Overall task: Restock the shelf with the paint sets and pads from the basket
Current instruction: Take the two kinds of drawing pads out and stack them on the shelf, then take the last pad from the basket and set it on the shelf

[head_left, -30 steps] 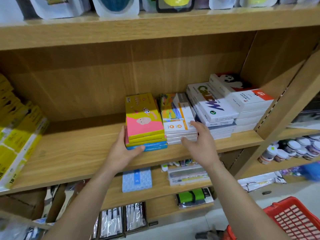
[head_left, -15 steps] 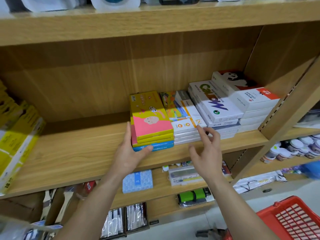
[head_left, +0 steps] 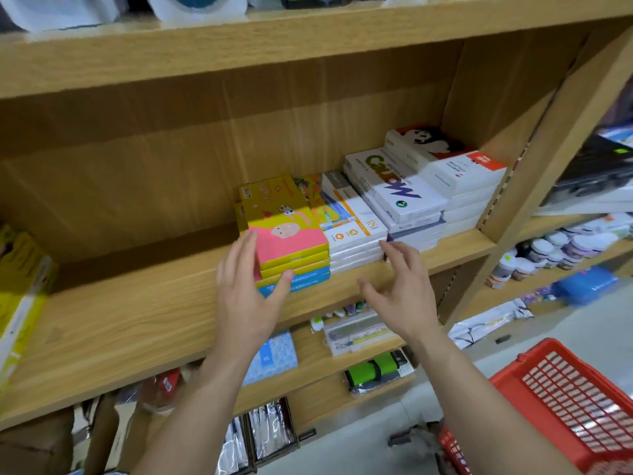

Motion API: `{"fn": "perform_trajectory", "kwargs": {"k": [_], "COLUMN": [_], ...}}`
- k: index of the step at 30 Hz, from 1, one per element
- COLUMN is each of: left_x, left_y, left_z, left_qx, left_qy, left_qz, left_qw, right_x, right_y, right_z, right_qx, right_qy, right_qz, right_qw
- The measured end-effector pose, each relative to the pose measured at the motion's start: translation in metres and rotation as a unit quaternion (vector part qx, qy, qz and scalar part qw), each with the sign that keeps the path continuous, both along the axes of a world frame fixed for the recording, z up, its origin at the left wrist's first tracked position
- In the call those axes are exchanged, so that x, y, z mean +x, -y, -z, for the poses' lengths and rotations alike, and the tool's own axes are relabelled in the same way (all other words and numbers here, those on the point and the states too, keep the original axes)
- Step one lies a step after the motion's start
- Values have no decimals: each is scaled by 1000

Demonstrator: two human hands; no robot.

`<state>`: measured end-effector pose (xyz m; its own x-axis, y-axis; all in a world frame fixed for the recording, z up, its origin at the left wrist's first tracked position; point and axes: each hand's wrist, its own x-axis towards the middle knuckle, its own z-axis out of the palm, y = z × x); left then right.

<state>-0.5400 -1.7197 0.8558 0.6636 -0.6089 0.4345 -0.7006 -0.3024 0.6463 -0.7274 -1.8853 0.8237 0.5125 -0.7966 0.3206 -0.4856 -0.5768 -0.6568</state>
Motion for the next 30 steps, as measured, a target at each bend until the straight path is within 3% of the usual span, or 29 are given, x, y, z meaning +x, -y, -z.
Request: {"fn": "perform_trajectory", "kwargs": {"k": [4,9,13,21,27,30], "left_x": [-57,-135,-194,-300,-340,-345], "left_y": [1,59,116,229,288,296], "left_z": [-3,60,121,249,364,405], "left_qx": [-27,181,295,440,462,462], "left_qy": [37,-21,-36,-61,-36,-80], "left_qz": [124,292,362,399,391,394], "left_qw": [991,939,883,802,795,790], "right_x": [-52,-166,-269,-392,-408,-405], "right_y": [0,10,20,50,78,82], "right_z": [7,53,108,251,388,450], "right_qx": [15,80,180,372,475,524], "right_qy": [-2,-77,-132,-176,-138,-106], "right_qz": [62,187,285,362,387,418], "right_qw": [998,976,932,836,778,734]}}
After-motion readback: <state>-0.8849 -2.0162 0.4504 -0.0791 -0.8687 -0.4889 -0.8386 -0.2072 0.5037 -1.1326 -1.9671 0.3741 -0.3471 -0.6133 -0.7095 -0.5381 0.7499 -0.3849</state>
